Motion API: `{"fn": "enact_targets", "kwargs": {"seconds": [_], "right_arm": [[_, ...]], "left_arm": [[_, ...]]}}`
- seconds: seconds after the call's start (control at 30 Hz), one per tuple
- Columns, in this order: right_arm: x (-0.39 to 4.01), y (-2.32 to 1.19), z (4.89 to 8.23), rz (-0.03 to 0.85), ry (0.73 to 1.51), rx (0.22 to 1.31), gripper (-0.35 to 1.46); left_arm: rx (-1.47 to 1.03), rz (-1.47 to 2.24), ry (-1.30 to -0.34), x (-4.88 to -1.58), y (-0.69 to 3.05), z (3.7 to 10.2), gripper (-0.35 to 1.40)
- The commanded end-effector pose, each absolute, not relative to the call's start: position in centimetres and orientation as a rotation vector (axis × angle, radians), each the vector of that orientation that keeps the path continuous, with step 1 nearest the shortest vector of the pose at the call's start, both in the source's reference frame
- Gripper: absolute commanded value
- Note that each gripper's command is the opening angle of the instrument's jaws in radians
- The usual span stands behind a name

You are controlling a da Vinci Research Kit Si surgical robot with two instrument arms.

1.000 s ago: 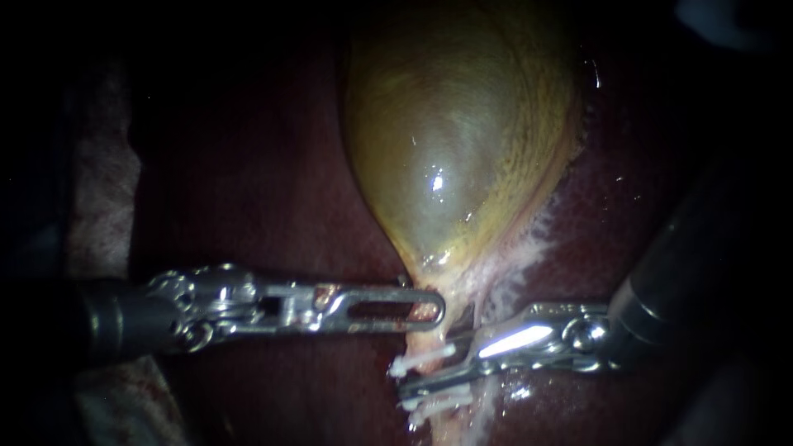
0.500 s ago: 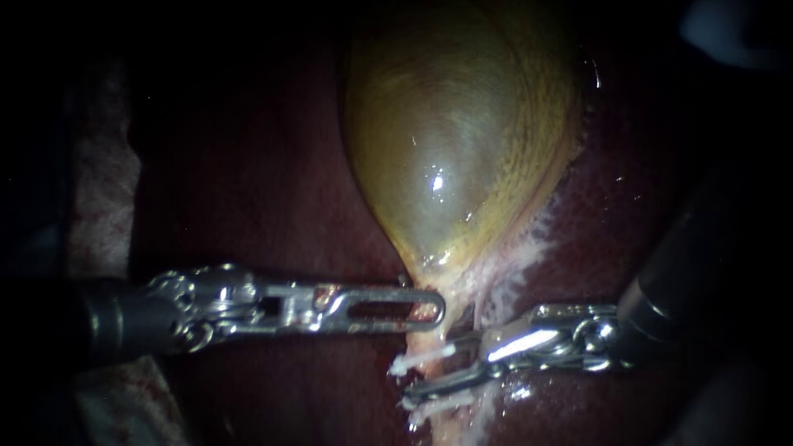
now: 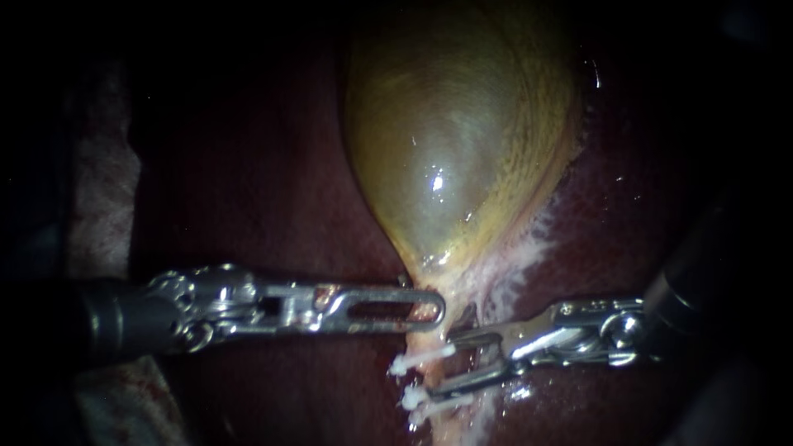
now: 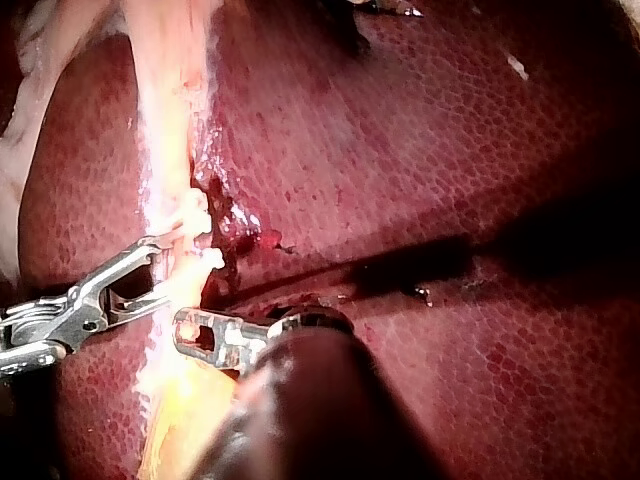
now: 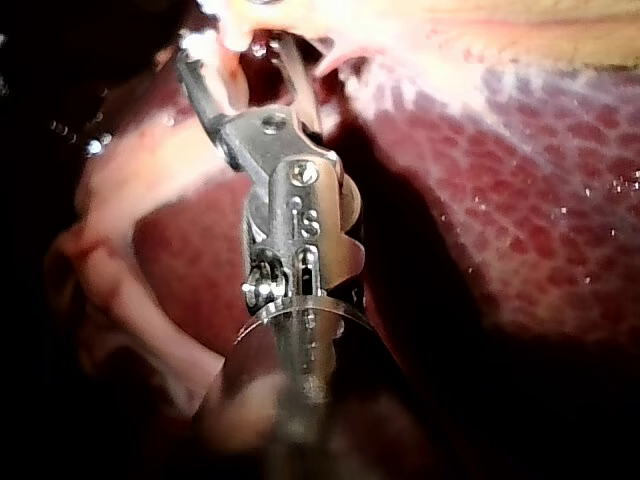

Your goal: Going back third clip left tube

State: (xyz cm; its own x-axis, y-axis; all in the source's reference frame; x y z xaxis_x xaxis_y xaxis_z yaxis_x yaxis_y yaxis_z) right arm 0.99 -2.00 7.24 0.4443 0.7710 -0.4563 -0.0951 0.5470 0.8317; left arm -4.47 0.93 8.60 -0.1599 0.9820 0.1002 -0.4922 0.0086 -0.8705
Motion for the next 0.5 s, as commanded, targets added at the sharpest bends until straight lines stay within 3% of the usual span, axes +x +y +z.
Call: {"fn": "enact_targets", "kwargs": {"seconds": [0.03, 0.33, 0.5], "right_arm": [[0.97, -2.00, 7.21, 0.619, 0.973, 0.831, 0.53], [0.58, -2.00, 6.94, 0.570, 1.038, 0.775, 0.52], [0.34, -1.93, 6.78, 0.561, 1.111, 0.746, 0.51]], "left_arm": [[-0.692, 1.496, -0.970, -4.48, 0.94, 8.60, -0.35], [-0.692, 1.496, -0.970, -4.47, 0.94, 8.62, -0.35], [-0.693, 1.496, -0.970, -4.47, 0.95, 8.62, -0.35]]}}
